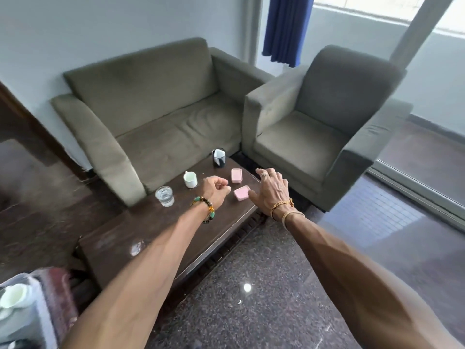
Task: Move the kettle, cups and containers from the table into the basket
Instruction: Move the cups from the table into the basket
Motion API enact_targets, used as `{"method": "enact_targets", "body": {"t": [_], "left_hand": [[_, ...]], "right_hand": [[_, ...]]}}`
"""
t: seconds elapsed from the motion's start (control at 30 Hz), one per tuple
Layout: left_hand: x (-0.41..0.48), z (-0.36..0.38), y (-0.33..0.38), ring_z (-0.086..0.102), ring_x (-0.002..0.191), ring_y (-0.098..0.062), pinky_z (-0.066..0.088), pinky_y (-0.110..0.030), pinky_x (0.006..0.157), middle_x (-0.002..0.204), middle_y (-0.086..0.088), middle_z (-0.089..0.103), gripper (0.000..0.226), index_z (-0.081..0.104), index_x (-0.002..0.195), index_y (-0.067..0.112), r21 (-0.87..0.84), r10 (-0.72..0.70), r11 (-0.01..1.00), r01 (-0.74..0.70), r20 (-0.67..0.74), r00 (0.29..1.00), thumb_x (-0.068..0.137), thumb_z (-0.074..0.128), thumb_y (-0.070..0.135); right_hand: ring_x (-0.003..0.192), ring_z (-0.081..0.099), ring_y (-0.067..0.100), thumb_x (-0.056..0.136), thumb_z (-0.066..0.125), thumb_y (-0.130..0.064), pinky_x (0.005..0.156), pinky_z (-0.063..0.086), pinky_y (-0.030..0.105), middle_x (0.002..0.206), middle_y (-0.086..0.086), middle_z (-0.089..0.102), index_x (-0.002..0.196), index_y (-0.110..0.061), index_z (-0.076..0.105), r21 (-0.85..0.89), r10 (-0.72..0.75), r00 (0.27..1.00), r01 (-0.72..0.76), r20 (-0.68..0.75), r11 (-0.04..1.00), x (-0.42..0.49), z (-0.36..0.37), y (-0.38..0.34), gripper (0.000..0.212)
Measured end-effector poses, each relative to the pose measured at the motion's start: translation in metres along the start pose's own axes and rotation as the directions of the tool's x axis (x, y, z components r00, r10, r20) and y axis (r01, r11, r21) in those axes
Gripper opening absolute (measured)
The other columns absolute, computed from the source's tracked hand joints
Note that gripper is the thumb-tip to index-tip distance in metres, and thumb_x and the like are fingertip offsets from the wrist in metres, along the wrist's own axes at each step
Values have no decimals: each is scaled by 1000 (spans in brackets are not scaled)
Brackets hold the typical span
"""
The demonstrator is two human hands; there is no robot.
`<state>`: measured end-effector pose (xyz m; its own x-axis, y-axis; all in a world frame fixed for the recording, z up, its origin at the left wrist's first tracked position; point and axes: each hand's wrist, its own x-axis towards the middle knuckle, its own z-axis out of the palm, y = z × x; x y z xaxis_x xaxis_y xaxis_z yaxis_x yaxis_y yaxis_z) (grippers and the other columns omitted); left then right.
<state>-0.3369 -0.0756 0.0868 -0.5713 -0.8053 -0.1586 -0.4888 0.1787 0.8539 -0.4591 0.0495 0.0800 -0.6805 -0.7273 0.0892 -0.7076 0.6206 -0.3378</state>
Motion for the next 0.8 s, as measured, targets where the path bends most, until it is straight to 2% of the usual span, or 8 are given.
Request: {"method": "enact_targets", "body": {"t": [0.1, 0.2, 0.27, 0.33, 0.47, 0.6, 0.7, 0.8], "left_hand": [[19, 23, 12, 56, 75, -11, 39, 0, 52, 87, -4, 65, 19, 71, 99, 3, 22, 9, 1000, -9, 8, 1000, 81, 72, 7], [46, 46, 11, 62, 82, -14, 52, -24, 78, 91, -4, 71, 18, 73, 97, 9, 76, -33, 997, 29, 52, 998, 79, 74, 13], [64, 60, 7, 61, 82, -15, 54, -33, 84, 95, -9, 73, 17, 72, 95, 9, 67, -50, 997, 46, 73, 996, 79, 74, 11], [86, 73, 5, 60, 79, -15, 55, -31, 82, 96, -11, 73, 15, 72, 92, 9, 66, -61, 996, 55, 99, 993, 78, 74, 9], [128, 81, 6, 58, 69, -9, 44, -14, 59, 83, -2, 70, 9, 72, 85, 15, 71, -101, 993, 92, 131, 986, 77, 75, 12], [170, 72, 15, 63, 76, -15, 51, -25, 71, 85, -2, 72, 10, 73, 86, 16, 105, -130, 987, 119, 112, 985, 76, 74, 15], [201, 62, 18, 60, 77, -9, 43, -19, 69, 82, 5, 67, 14, 74, 92, 18, 142, -130, 983, 118, 78, 988, 78, 74, 19], [225, 53, 18, 63, 82, -10, 47, -20, 76, 86, 4, 69, 17, 74, 95, 19, 130, -150, 981, 142, 56, 987, 79, 74, 20]], "right_hand": [[116, 49, 30, 77, 66, -42, 94, 39, 43, 128, 6, 50, 139, -19, 47, 11, 38, 999, -38, 1, 999, 15, -4, 21, 68], [115, 49, 30, 78, 65, -44, 94, 41, 44, 127, 7, 50, 138, -19, 47, 16, 73, 997, -74, 26, 997, 30, 6, 41, 67], [116, 50, 31, 78, 64, -44, 95, 42, 45, 126, 7, 50, 137, -19, 48, -4, 83, 994, -83, 77, 997, 42, 15, 50, 66], [117, 49, 30, 78, 65, -42, 96, 43, 45, 126, 7, 49, 136, -19, 48, -16, 102, 985, -101, 139, 995, 59, 24, 58, 65], [121, 48, 30, 78, 66, -40, 99, 42, 44, 129, 6, 48, 138, -20, 46, -12, 119, 975, -119, 188, 993, 100, 37, 64, 66], [119, 48, 30, 78, 68, -37, 97, 42, 43, 129, 7, 47, 140, -19, 45, 23, 99, 976, -105, 196, 994, 150, 43, 55, 68], [118, 48, 30, 79, 68, -39, 96, 42, 43, 130, 8, 46, 142, -18, 43, 38, 88, 974, -98, 210, 994, 184, 48, 47, 71], [118, 49, 31, 80, 69, -36, 96, 42, 43, 130, 8, 46, 142, -19, 43, 46, 63, 973, -75, 221, 996, 212, 54, 39, 69]]}}
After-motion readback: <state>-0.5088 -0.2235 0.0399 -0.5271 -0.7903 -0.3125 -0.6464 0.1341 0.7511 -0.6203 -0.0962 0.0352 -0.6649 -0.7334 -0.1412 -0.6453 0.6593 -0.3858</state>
